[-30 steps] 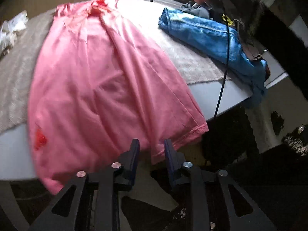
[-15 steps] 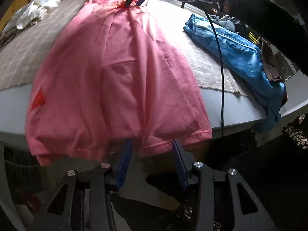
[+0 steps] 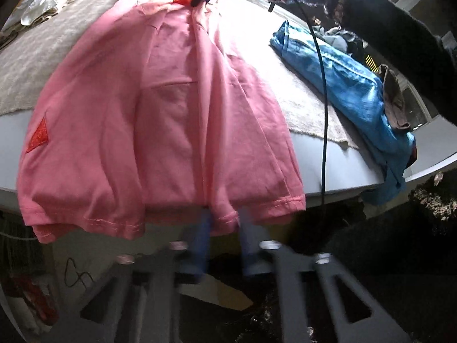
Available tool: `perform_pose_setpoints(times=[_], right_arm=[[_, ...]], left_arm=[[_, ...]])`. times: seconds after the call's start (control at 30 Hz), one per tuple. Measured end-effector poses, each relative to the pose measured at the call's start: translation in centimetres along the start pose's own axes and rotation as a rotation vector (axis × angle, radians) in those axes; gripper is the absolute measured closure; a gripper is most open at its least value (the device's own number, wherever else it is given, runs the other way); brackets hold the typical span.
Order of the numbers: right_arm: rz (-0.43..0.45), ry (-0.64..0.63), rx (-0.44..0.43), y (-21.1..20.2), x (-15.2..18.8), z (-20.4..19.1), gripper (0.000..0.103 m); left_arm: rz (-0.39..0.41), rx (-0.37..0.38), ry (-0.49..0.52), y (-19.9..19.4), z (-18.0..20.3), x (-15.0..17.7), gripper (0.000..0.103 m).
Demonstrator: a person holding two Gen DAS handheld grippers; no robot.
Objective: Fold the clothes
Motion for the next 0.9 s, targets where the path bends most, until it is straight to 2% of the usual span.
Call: perform_pose_setpoints(times=[0.03,0.07,0.23,0.33,0.43,0.5,0.6,0.73,0.8,0.9], right_arm=[[0.003,-0.002,0.002,-0.1,0.0,-0.1,0.091],[0.007,0.001,0.002,-0.2,0.0,-0.2,0.093],[0.022,0.032,-0.033,-1.4,0.0,-0.4,0.098],[0.035,0.057,-0.062,-2.5,-0.5,-0.5,0.099],[0.048,0.083,-0.077,-3.1,-0.6,0.0,0.099],[0.045,0.099,-0.079,-2.8,-0.8,-0.1,0.099],[0.035,0.116,-0.082,-1.9,-1.3,-0.3,0.099],[0.009,0.102,-0.101,-1.2,-1.1,-1.2,0.092],[0.035,0.112,-0.124,-3.1,-0.7,-1.0,0.084],[0.119,0.099,-0.175,-7.8,1.9,-0.5,0.082]], left_arm=[[-0.001,-0.004,0.009,0.0,0.0,0.0,0.096],[0.000,-0.008,0.019,0.0,0.1,0.0,0.102],[0.067,-0.009,0.052,-1.6,0.6,-1.0,0.102],[0.081,-0.036,0.038,-2.8,-0.6,-1.4,0.102],[0.073,-0.067,0.037,-3.5,-1.7,-1.4,0.102],[0.068,-0.052,0.010,-3.4,-2.5,-1.1,0.102],[0.019,-0.077,0.015,-2.2,-3.2,-0.4,0.101],[-0.011,-0.102,0.005,-2.4,-4.2,0.1,0.100],[-0.008,-0.107,0.014,-3.6,-4.5,0.3,0.100],[-0.005,-0.137,0.036,-5.8,-5.4,0.6,0.095]])
Point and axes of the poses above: each gripper's, at about its wrist camera, not at the fingertips, and y roughly the way its jaws point, z to its right, x to its underside, the point moved 8 cm from there along y, roughly the way its jaws point, and after that the axes turned 14 degrees about y, right-handed, at the moved point
